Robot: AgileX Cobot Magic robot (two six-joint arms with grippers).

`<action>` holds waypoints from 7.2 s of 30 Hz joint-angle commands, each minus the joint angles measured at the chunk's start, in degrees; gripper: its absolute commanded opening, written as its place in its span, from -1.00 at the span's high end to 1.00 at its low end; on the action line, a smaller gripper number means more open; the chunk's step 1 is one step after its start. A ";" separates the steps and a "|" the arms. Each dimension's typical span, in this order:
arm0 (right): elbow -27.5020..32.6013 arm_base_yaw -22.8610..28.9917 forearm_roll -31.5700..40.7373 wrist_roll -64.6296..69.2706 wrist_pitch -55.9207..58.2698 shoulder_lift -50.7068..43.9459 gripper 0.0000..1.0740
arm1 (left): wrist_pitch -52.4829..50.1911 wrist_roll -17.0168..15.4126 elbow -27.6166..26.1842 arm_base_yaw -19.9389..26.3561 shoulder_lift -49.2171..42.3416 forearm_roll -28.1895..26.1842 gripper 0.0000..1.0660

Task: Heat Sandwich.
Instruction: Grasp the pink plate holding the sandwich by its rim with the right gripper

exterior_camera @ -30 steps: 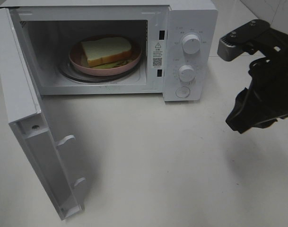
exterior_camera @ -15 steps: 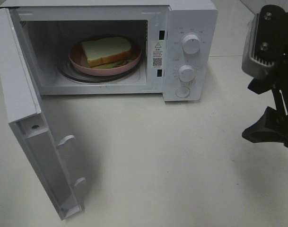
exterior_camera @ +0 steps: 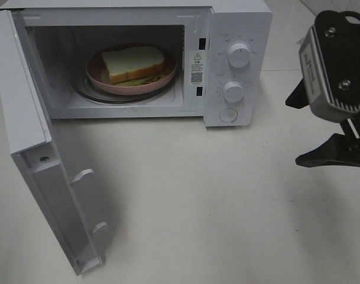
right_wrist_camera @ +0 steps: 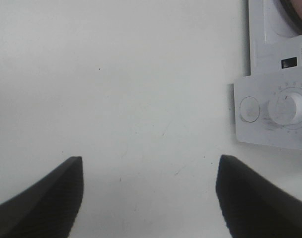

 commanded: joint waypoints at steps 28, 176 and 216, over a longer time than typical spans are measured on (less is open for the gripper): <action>-24.24 15.53 -6.42 8.42 -14.04 36.50 -0.40 | -0.52 -0.52 0.00 0.00 -0.92 -0.52 -0.71; -64.34 9.22 -3.04 12.61 -17.53 74.89 -0.13 | -0.52 -0.52 0.00 0.00 -0.92 -0.52 -0.71; -64.34 9.22 -1.72 11.80 -17.70 74.83 1.00 | -0.52 -0.52 0.00 0.00 -0.92 -0.52 -0.71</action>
